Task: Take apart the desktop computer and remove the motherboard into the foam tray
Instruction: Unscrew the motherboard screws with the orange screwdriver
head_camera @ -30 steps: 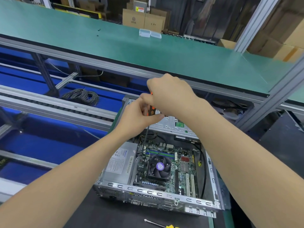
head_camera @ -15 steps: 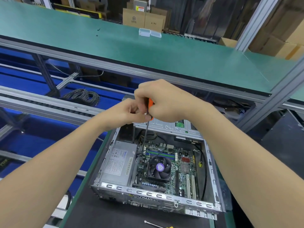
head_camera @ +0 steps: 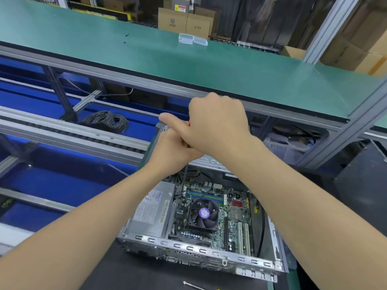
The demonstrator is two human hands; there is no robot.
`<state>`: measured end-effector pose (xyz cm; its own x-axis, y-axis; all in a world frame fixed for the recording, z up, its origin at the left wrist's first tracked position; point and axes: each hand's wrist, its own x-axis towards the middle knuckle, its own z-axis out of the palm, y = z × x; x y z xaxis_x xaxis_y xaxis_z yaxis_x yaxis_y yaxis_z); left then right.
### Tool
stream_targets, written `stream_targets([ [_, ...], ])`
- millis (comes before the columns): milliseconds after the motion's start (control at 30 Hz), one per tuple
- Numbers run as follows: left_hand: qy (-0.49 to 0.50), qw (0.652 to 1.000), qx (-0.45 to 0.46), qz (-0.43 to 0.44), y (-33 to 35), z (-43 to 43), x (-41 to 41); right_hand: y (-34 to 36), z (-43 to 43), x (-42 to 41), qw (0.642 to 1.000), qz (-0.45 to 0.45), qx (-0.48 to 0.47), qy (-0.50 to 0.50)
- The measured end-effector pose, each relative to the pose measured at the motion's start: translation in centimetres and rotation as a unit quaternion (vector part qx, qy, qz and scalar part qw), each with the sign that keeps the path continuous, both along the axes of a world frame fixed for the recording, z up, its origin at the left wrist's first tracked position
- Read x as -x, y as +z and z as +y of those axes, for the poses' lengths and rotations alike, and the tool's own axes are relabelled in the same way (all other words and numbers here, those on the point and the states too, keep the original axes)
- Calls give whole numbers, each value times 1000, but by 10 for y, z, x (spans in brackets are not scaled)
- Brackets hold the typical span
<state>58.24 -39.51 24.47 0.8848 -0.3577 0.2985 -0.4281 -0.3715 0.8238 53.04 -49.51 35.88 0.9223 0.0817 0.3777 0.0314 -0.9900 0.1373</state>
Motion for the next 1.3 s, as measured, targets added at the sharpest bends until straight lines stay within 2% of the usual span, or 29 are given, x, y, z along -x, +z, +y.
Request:
stream_targets([
  [100, -5, 999, 41, 21, -5, -4, 5, 3, -4, -10, 997, 73, -4, -8],
  [267, -132, 987, 63, 66, -1, 19, -5, 16, -29, -13, 970, 197, -64, 125],
  [400, -222, 969, 67, 87, 10, 36, -15, 27, -40, -11, 955, 220, -32, 198],
  [533, -260, 959, 43, 100, 22, 37, -19, 16, -33, -12, 949, 218, -42, 224],
  [667, -239, 966, 2, 98, 21, 31, -17, 12, -34, -11, 939, 234, -92, 236],
  [733, -201, 974, 13, 98, 17, 27, -17, 13, -33, -8, 932, 232, -148, 236],
  [800, -164, 982, 41, 85, 10, 22, -13, 7, -32, -7, 940, 188, -182, 217],
  [833, -141, 985, 55, 80, 6, 19, -11, 3, -31, -6, 958, 146, -158, 189],
  [900, -80, 991, 66, 80, 0, 13, -6, -2, -28, -5, 993, 53, -51, 93],
  [967, -21, 996, 55, 66, -4, 6, -2, -4, -21, -4, 999, 16, -22, 36],
  [1100, 4, 996, 73, 51, -3, -2, 5, -5, -14, -9, 989, 70, -120, 46],
  [1300, -89, 993, 49, 62, -9, 15, -2, 5, -32, -7, 951, 168, -215, 148],
])
